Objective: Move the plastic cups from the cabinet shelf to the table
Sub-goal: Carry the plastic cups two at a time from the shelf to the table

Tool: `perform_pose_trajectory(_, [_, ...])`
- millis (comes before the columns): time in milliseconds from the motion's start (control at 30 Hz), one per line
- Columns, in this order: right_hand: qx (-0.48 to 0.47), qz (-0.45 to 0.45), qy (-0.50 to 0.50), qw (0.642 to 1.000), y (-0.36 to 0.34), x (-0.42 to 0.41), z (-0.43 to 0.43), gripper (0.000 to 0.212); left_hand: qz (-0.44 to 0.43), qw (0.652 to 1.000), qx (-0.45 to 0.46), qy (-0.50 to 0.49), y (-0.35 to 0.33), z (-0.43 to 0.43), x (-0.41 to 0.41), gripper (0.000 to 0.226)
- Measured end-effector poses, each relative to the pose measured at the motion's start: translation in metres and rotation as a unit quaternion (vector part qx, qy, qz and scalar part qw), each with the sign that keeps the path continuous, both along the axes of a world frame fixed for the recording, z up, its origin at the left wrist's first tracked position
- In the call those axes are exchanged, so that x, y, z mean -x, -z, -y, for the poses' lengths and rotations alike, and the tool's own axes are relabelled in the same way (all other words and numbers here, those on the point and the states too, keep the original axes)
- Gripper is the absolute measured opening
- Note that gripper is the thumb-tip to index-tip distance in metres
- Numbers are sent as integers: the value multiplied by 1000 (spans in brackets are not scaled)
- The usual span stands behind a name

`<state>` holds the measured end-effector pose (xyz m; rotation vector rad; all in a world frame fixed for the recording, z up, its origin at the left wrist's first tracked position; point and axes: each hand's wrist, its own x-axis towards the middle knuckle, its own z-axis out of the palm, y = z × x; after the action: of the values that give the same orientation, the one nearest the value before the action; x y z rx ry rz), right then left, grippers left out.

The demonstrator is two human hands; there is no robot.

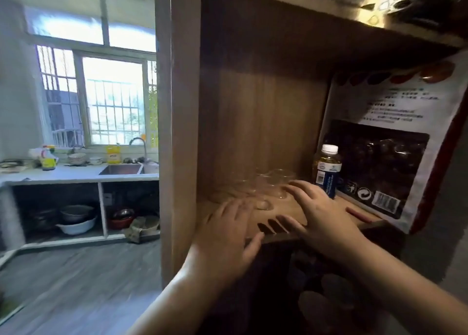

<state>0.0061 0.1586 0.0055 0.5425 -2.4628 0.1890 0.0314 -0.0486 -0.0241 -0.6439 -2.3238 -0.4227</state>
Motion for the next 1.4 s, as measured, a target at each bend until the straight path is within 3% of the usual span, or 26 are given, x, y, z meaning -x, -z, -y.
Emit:
perform_pose_trajectory(200, [-6, 7, -140, 990, -4, 59, -18, 62, 20, 992, 36, -118, -7, -38, 56, 62])
perform_pose_trajectory(433, [-3, 32, -204, 978, -1, 93, -28, 58, 25, 979, 66, -193, -11, -55, 92, 65])
perform_pose_trajectory(600, [-11, 41, -226, 973, -3, 96, -33, 52, 39, 979, 63, -188, -16, -62, 99, 59])
perform_pose_trajectory(833, [19, 1, -236, 972, 2, 98, -36, 34, 47, 983, 14, -179, -22, -64, 99, 30])
perform_pose_trajectory(1067, [56, 18, -225, 972, 9, 94, -32, 21, 55, 986, 9, -158, -21, -64, 86, 10])
perform_pose_trajectory(1400, [56, -26, -241, 969, 3, 34, -25, 12, 0, 992, 49, -113, -26, -50, 9, 9])
